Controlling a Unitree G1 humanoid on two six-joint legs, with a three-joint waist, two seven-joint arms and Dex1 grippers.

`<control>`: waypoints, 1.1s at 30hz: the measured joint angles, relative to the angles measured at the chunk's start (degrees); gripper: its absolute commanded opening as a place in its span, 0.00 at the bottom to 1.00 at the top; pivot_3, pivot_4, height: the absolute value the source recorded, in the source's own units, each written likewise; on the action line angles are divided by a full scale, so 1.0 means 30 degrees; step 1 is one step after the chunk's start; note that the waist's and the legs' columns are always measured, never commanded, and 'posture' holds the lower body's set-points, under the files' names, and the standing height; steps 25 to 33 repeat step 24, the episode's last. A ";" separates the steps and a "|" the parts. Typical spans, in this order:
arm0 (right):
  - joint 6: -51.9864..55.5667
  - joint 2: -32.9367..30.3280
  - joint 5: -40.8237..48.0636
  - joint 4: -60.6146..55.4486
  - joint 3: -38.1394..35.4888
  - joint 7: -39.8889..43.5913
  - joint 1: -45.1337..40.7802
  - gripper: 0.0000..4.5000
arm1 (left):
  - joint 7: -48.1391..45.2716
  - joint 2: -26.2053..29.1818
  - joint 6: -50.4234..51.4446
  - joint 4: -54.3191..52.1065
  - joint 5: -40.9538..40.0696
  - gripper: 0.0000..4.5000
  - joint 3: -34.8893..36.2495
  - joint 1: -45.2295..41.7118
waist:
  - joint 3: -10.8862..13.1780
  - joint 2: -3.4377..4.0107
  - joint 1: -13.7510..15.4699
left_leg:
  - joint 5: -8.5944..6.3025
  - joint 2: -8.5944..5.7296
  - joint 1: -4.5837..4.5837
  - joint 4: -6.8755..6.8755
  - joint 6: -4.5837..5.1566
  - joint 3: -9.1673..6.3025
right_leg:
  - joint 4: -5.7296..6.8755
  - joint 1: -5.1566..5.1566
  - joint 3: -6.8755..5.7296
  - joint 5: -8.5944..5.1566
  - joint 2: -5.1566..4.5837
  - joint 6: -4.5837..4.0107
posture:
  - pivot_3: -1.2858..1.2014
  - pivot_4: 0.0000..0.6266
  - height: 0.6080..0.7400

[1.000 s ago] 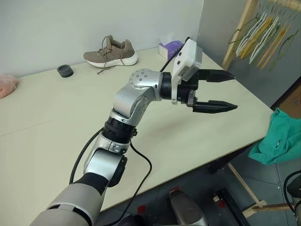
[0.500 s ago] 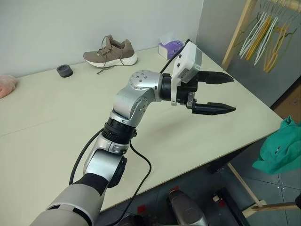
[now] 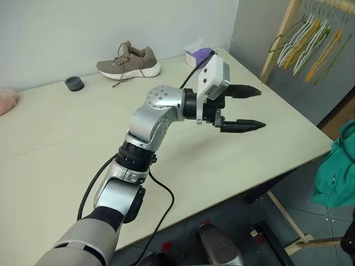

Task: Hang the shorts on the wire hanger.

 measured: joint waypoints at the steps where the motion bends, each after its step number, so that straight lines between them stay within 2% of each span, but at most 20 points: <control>1: 0.0106 0.0329 0.0539 -0.0389 0.0759 0.0663 0.0411 0.99 | 0.0654 0.0337 -0.0344 0.0133 0.0634 0.92 0.0019 0.0306 | 0.0000 0.0000 0.0030 | 0.0000 0.0000 0.0001 0.0001 0.0000 -0.0004 | 0.0000 0.0000 -0.0003 0.0000 -0.0003 0.0000 | 0.38 0.18 1.00; 3: 0.0312 0.0919 0.1378 -0.1049 0.2648 0.1967 0.1334 0.99 | 0.2557 0.1101 -0.0780 0.0523 0.1908 0.92 0.0385 0.1121 | 0.0001 -0.0001 0.0131 | -0.0001 -0.0001 -0.0002 0.0007 0.0002 -0.0006 | 0.0006 -0.0003 -0.0009 0.0001 -0.0016 0.0002 | 0.39 0.17 1.00; 7: -0.0600 0.1998 0.1625 -0.1243 0.6455 0.4063 0.2136 0.99 | 0.8168 0.1783 0.0778 -0.0230 0.3310 0.92 0.3323 0.3860 | 0.0005 -0.0032 0.0300 | -0.0003 0.0009 -0.0008 0.0024 0.0007 -0.0015 | 0.0026 -0.0013 -0.0021 0.0011 -0.0035 0.0020 | 0.41 0.17 1.00; 11: -0.1602 0.4334 0.1518 0.0614 0.8470 0.4446 0.1988 0.99 | 1.2578 0.2344 0.2376 -0.2925 0.4905 0.92 0.5587 0.7813 | -0.0029 -0.0096 0.0838 | -0.0002 0.0029 0.0010 0.0035 0.0002 -0.0038 | 0.0049 -0.0034 -0.0049 0.0017 -0.0099 0.0012 | 0.44 0.15 1.00; 16: -0.3437 0.7390 0.1130 0.4104 1.0508 0.4541 0.1848 0.99 | 1.6324 0.1142 0.3658 -0.5459 0.5398 0.92 0.8129 1.2856 | -0.0088 -0.0190 0.2588 | -0.0003 0.0031 -0.0022 0.0053 0.0004 -0.0045 | 0.0087 -0.0085 -0.0092 0.0078 -0.0132 -0.0092 | 0.48 0.14 1.00; 20: -0.4943 0.8490 0.0756 0.6092 1.0840 0.4418 0.1736 0.99 | 1.7520 0.0463 0.3820 -0.5674 0.5322 0.92 0.8888 1.4690 | -0.0160 -0.0316 0.4371 | -0.0008 0.0005 -0.0078 0.0068 0.0012 -0.0043 | 0.0080 -0.0120 -0.0137 0.0103 -0.0170 -0.0130 | 0.49 0.15 1.00; 24: -0.6087 0.8743 0.0484 0.7212 1.0837 0.4351 0.1486 0.99 | 1.7670 0.0420 0.3244 -0.5885 0.5042 0.92 0.9017 1.4693 | -0.0232 -0.0429 0.5628 | -0.0033 -0.0008 -0.0080 0.0090 0.0056 -0.0011 | 0.0068 -0.0118 -0.0137 0.0131 -0.0207 -0.0165 | 0.49 0.17 1.00; 33: -0.6087 0.8743 0.0484 0.7212 1.0837 0.4351 0.1486 0.99 | 1.7670 0.0420 0.3244 -0.5885 0.5042 0.92 0.9017 1.4693 | -0.0232 -0.0429 0.5628 | -0.0033 -0.0008 -0.0080 0.0090 0.0056 -0.0011 | 0.0068 -0.0118 -0.0137 0.0131 -0.0207 -0.0165 | 0.49 0.17 1.00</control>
